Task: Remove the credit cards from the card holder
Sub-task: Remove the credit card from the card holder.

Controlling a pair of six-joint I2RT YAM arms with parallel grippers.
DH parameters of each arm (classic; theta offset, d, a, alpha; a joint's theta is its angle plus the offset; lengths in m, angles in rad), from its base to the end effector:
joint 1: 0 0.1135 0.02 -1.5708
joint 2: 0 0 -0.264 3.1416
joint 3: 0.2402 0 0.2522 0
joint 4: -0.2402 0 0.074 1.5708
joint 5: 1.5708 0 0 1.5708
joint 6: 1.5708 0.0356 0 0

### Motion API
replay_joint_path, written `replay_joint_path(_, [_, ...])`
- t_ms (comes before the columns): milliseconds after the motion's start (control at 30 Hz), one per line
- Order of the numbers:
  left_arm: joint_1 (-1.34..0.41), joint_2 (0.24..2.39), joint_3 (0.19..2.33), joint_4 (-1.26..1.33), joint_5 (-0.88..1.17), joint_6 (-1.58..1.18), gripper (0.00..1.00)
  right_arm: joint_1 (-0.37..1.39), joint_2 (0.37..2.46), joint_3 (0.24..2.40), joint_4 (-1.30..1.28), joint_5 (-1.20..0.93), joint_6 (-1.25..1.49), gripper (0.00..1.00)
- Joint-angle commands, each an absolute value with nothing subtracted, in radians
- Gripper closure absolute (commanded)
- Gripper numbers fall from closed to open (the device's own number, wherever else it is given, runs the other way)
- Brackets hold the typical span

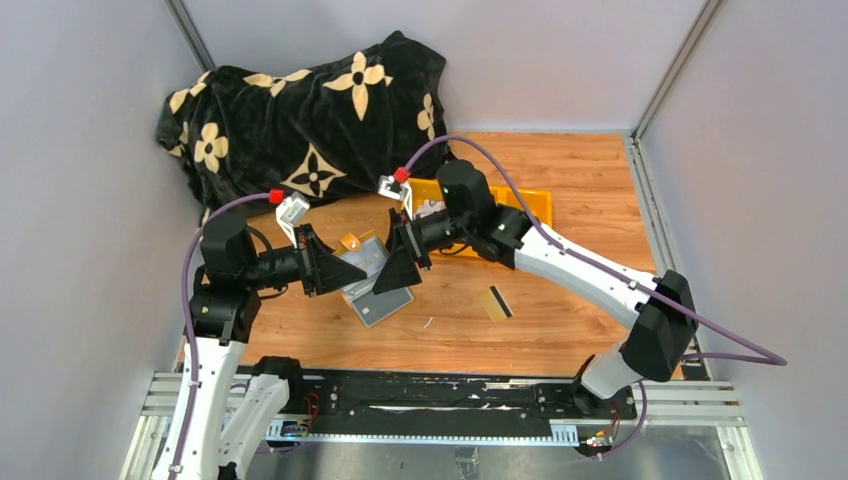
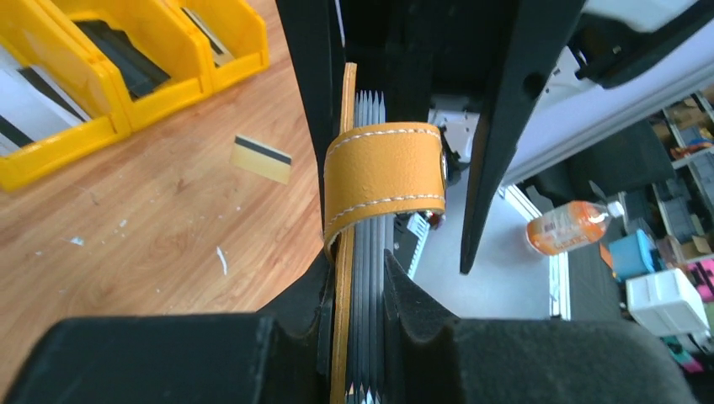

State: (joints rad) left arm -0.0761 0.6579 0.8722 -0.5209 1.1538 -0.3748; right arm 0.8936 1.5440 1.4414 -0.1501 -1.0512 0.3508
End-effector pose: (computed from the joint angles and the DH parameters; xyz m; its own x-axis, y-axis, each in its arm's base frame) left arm 0.1192 -0.0417 0.3590 -0.6095 -0.1022 -0.7862 0.7273 0.3225 -0.6058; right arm 0.1962 0.2933 0.3891 -0.4611 -0.3011 -0.8347 -0.8041 -0.2560 0.5365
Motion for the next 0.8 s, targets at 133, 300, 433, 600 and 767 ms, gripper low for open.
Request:
replay_joint_path(133, [-0.081, 0.543, 0.815, -0.204, 1.029, -0.674, 1.0, 0.863, 1.474, 1.163, 0.738, -1.055, 0.989, 0.58])
replay_joint_path(300, [-0.081, 0.547, 0.815, -0.283, 1.043, -0.645, 0.92, 0.859, 1.488, 1.12, 0.851, -1.086, 1.099, 0.98])
replay_joint_path(433, [-0.081, 0.555, 0.843, -0.369, 1.068, -0.592, 0.59, 0.854, 1.46, 1.167, 0.567, -1.122, 0.888, 1.0])
replay_joint_path(600, [-0.081, 0.571, 0.841, -0.38, 1.106, -0.582, 0.47, 0.859, 1.477, 1.393, -0.161, -1.115, 0.411, 1.0])
replay_joint_path(767, [-0.081, 0.61, 0.848, -0.423, 1.188, -0.541, 0.52, 0.859, 1.526, 1.549, -0.459, -1.113, 0.222, 1.0])
